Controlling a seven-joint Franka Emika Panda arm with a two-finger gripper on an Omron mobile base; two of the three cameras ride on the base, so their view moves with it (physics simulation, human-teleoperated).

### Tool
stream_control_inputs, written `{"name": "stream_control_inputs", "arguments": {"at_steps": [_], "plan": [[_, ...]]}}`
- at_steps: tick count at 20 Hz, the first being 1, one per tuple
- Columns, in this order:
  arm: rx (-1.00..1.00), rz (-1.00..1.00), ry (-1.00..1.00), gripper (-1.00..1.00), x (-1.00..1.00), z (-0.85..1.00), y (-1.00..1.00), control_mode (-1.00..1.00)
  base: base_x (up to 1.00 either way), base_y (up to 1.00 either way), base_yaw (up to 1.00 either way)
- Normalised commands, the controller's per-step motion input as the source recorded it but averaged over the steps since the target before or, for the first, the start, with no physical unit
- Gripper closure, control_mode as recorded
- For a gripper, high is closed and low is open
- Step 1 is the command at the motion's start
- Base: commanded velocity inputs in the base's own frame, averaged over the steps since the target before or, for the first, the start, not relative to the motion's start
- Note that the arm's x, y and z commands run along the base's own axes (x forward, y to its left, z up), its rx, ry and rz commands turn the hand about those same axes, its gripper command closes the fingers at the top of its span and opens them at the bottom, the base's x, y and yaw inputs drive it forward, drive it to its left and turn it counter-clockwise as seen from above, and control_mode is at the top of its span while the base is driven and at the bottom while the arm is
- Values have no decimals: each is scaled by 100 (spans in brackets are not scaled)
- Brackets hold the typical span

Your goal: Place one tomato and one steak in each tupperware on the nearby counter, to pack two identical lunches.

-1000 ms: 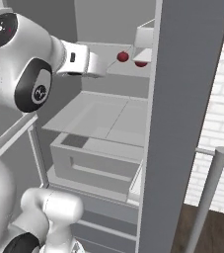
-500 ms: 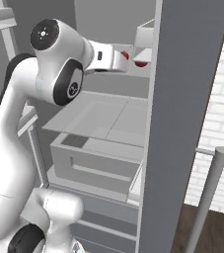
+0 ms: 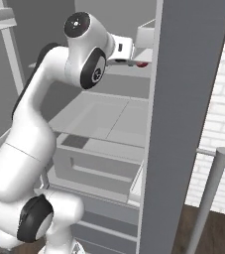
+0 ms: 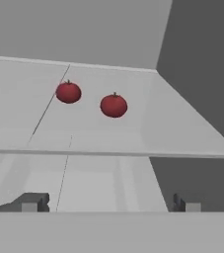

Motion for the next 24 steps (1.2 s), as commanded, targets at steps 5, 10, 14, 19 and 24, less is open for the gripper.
{"name": "stream_control_inputs", "arguments": {"at_steps": [5, 10, 14, 19, 24], "plan": [[3, 0, 1, -100, 59, -17, -17, -100, 0, 0, 0], [6, 0, 0, -100, 54, -20, -15, -100, 0, 0, 0], [5, 0, 0, -100, 54, -15, -9, -100, 0, 0, 0], [0, 0, 4, -100, 62, 0, -9, -100, 0, 0, 0], [0, 0, 2, -100, 49, 0, -23, -100, 0, 0, 0]]}}
